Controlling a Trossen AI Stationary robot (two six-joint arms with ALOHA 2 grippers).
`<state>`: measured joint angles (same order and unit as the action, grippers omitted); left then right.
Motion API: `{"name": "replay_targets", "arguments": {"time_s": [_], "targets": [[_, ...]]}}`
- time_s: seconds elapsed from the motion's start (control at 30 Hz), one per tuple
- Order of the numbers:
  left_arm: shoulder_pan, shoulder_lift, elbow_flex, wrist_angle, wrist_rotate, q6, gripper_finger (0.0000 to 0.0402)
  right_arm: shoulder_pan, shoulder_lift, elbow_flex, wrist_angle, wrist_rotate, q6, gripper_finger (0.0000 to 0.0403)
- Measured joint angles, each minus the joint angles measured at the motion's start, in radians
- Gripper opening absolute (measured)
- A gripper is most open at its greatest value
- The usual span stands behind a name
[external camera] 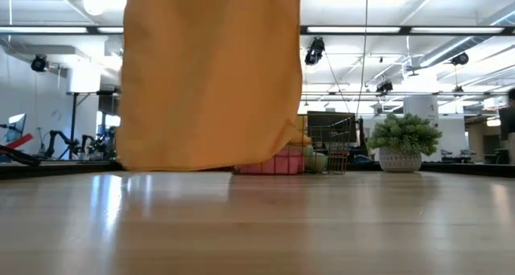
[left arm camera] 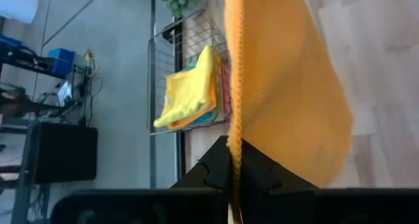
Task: Fold microfiber towels
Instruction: Fold the orange microfiber cloth
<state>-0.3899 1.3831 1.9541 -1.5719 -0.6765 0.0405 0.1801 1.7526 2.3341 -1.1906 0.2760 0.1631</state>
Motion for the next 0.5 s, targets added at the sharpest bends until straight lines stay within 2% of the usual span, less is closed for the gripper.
{"name": "replay_targets", "arguments": {"time_s": [0.2,0.5], "targets": [[0.081,-0.002,0.000,0.000,-0.010,0.100,0.0000,-0.069,-0.008,0.000,-0.025,0.029,-0.056,0.0009],[0.269,0.010,-0.001,0.018,-0.034,0.252,0.0000,-0.180,-0.005,0.000,-0.025,0.036,-0.204,0.0009]]}}
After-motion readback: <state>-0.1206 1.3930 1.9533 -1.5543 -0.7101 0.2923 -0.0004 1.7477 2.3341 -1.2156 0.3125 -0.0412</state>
